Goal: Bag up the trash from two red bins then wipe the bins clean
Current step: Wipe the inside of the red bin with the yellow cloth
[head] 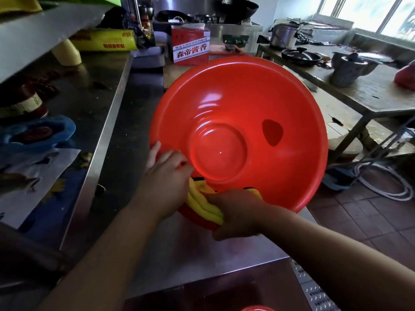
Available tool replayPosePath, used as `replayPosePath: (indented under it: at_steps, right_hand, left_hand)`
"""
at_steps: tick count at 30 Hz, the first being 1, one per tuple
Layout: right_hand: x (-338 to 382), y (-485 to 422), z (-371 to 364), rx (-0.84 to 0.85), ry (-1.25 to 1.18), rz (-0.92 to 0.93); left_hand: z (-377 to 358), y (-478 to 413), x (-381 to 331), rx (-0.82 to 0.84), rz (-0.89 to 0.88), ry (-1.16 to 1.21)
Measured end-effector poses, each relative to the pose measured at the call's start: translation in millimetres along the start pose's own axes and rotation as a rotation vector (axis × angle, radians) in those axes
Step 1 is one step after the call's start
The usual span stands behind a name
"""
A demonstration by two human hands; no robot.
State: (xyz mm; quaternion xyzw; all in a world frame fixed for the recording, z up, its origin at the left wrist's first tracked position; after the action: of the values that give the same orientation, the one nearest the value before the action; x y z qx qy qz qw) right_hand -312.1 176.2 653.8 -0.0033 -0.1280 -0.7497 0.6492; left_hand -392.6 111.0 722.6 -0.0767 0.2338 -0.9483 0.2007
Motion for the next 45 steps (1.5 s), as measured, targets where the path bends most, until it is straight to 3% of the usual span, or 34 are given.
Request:
replayPosePath:
  at_steps: [3, 12, 21, 28, 35, 45]
  right_hand:
    - [-4.6, 2.7, 7.2, -0.013, -0.006, -0.026]
    - [-20.9, 19.7, 1.1, 0.057, 0.059, -0.037]
    - [-17.3, 23.9, -4.9, 0.005, 0.078, -0.026]
    - [-24.0, 37.3, -9.0, -0.039, 0.096, -0.070]
    - [-40.9, 52.6, -4.0, -0.022, 0.230, -0.132]
    - [-33.9, 49.5, 2.0, -0.038, 0.135, -0.129]
  left_hand:
    - [-5.9, 7.5, -2.5, 0.101, -0.065, -0.031]
    - [-3.0, 18.3, -1.8, 0.164, -0.105, -0.007]
    - [-15.5, 28.2, -8.7, 0.245, -0.223, -0.101]
    - [-10.2, 28.7, -14.1, 0.131, -0.309, -0.102]
    - [-11.7, 25.8, -12.9, 0.104, -0.276, -0.179]
    - [-21.4, 25.1, -40.7, 0.022, -0.357, -0.195]
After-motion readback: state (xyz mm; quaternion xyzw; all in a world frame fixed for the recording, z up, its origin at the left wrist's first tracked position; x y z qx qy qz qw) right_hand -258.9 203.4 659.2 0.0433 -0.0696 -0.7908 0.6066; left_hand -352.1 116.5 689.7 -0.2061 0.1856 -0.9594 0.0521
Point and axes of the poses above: each hand's wrist, its own y-axis away from the middle knuckle, its own z-axis out of the back of the hand, x = y × z, the point moved 9 cm from there along -y, towards the middle knuckle, and after that the axes turned 4 degrees about -y, right-handed, at the moved point
